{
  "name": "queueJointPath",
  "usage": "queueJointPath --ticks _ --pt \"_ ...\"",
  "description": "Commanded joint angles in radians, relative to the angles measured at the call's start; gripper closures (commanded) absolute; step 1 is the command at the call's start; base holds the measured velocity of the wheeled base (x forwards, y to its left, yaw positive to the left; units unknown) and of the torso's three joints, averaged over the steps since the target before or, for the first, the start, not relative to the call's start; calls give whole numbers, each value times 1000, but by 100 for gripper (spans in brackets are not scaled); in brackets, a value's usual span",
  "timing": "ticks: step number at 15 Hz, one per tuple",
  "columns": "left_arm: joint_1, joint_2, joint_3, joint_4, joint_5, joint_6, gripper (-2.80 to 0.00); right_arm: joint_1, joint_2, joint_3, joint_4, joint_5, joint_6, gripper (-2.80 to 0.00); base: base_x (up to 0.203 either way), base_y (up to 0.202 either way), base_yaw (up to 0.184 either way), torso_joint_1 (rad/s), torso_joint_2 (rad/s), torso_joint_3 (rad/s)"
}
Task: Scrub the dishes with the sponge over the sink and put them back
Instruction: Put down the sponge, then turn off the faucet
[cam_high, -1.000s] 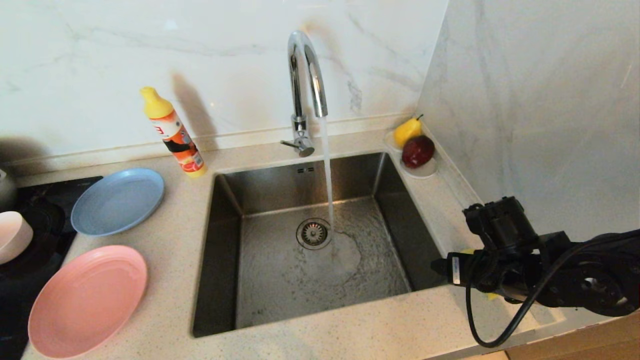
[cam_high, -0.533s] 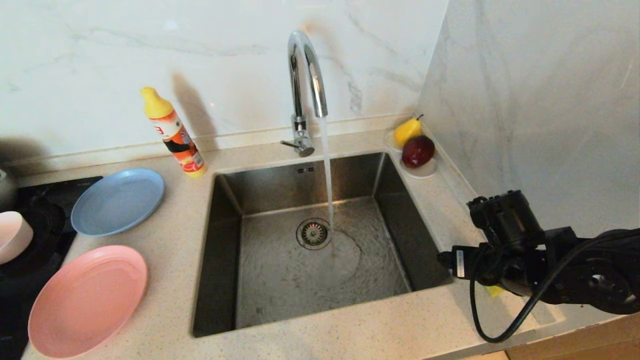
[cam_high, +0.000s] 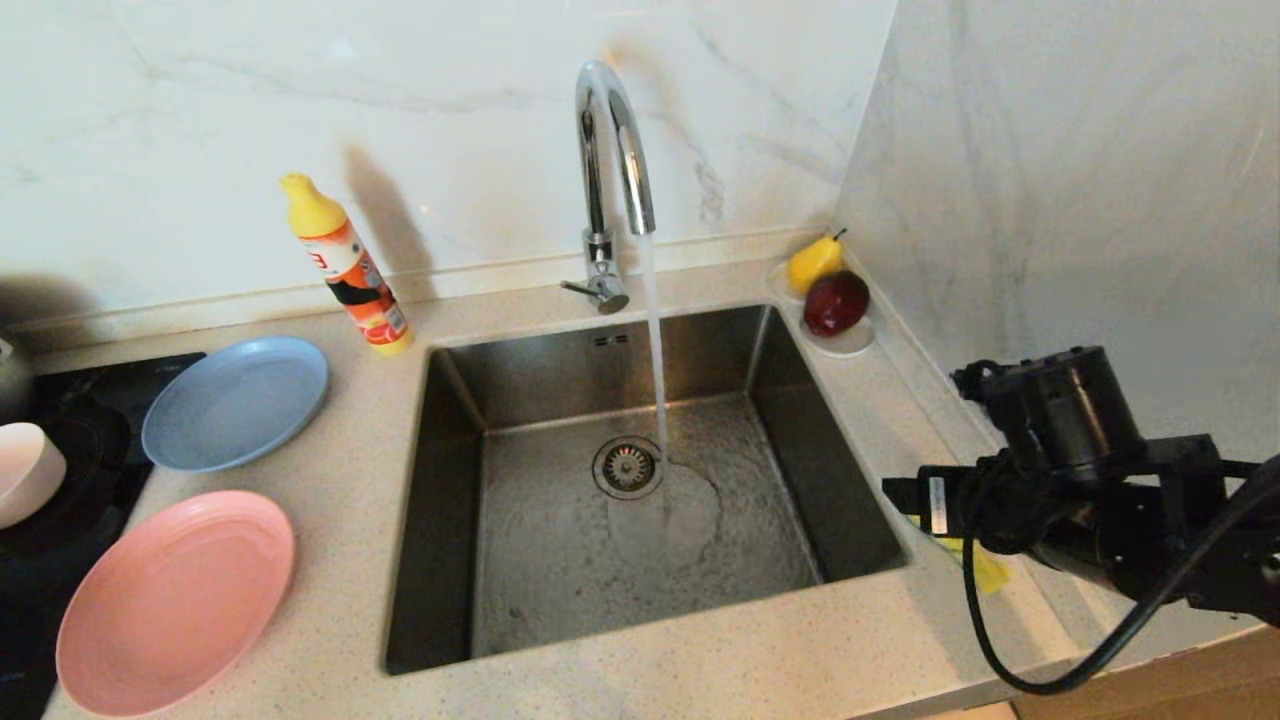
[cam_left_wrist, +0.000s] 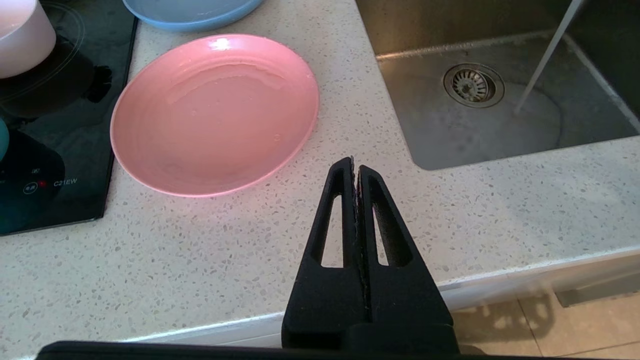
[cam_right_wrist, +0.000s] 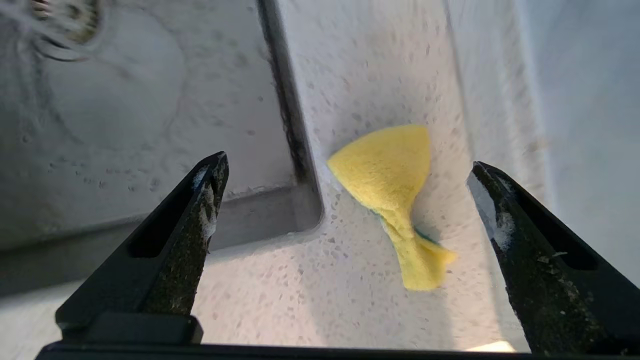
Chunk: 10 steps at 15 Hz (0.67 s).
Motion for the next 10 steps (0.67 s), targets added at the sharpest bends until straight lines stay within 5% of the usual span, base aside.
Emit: queueJointPath --ticks 1,10 --pt "1 2 2 0 0 0 0 17 -103 2 -2 -3 -42 -280 0 0 0 0 0 0" --pt "0 2 2 0 0 0 0 243 -420 15 14 59 -296 -280 0 0 0 0 0 0"
